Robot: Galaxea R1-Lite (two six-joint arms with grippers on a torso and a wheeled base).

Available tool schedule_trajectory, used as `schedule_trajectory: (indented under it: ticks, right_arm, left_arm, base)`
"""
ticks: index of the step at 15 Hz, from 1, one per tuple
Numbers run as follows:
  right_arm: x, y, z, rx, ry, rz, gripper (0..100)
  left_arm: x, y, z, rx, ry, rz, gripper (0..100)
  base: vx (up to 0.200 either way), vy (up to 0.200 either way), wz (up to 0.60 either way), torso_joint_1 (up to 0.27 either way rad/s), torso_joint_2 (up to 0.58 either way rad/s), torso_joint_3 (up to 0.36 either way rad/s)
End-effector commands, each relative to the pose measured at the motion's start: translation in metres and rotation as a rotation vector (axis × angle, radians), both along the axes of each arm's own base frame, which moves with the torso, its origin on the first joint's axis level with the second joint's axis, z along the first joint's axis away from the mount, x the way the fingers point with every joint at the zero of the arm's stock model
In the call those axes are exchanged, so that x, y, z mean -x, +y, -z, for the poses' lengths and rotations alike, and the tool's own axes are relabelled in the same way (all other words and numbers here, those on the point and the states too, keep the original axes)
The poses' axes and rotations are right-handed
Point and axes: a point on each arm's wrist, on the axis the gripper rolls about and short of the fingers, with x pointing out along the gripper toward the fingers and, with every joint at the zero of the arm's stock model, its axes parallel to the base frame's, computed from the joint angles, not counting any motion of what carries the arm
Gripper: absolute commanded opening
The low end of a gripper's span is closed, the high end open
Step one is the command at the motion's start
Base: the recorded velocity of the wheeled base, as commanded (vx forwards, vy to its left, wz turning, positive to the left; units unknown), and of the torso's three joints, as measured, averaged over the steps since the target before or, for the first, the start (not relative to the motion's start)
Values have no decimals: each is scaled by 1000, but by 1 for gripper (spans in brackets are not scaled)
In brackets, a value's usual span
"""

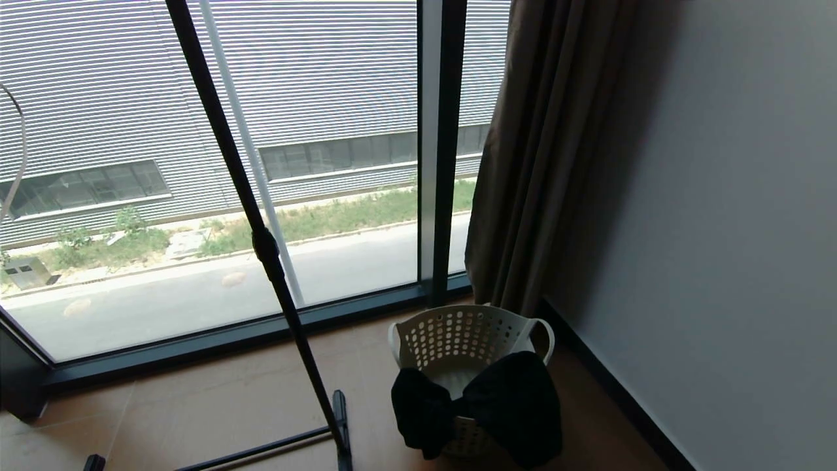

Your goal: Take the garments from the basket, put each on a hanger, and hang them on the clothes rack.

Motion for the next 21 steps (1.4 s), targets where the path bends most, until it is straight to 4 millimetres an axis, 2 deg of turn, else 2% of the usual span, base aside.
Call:
schedule_trajectory:
  ticks: [1, 21]
  right_arm:
    - [0, 0, 0, 1, -2, 1, 100]
    - [0, 0, 0, -5, -2, 4, 100]
  left_arm:
    - [0, 0, 0, 1, 0, 0, 100]
    - [0, 0, 0, 2, -1, -1, 100]
  base:
    - [0, 0, 0, 2, 7, -203]
    - [0, 0, 0, 2, 3, -200]
